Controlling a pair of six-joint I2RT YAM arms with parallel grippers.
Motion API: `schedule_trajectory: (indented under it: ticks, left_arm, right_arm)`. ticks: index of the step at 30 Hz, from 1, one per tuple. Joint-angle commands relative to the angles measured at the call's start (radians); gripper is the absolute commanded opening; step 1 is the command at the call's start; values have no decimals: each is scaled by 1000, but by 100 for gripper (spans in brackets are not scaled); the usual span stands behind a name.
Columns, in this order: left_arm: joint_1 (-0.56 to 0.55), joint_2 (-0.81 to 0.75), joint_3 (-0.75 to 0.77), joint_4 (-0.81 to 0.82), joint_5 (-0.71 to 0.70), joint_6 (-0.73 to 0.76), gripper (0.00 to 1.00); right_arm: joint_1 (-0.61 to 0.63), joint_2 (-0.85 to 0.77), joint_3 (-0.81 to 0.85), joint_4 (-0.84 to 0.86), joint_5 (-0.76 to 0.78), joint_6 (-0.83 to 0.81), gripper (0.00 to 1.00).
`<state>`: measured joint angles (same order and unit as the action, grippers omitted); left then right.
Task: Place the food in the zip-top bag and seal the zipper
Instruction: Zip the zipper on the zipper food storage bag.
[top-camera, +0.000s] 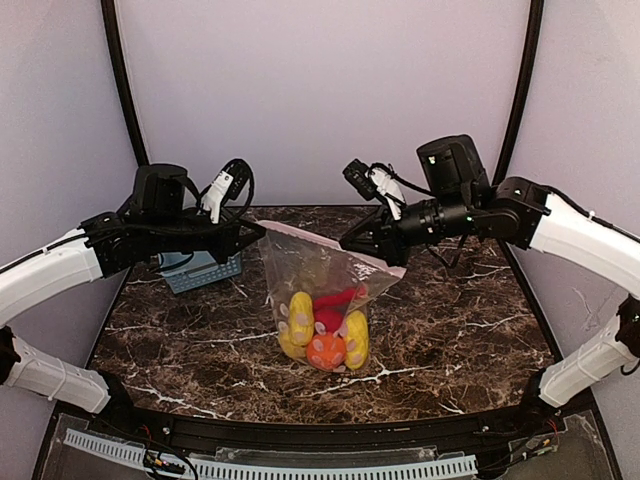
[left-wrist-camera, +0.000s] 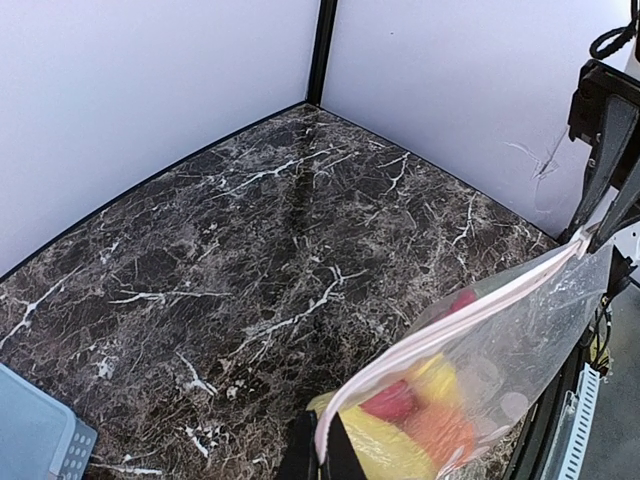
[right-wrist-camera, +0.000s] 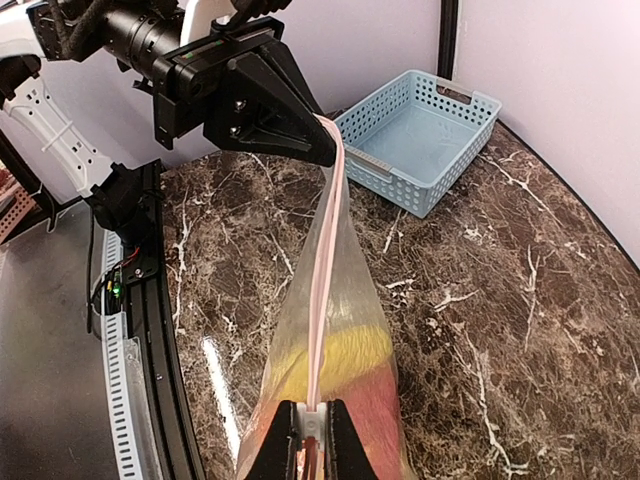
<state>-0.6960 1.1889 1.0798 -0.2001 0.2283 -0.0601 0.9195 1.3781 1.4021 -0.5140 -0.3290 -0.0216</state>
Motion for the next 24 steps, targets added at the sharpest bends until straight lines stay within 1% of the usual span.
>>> schedule_trajectory:
  ticks: [1, 24]
  left_arm:
    - [39, -19, 23, -46, -67, -17, 1]
    - [150, -26, 62, -120, -64, -31, 1]
  right_arm:
    - [-13, -44, -19, -27, 22, 15, 0]
    - [-29, -74, -38, -50, 67, 50, 0]
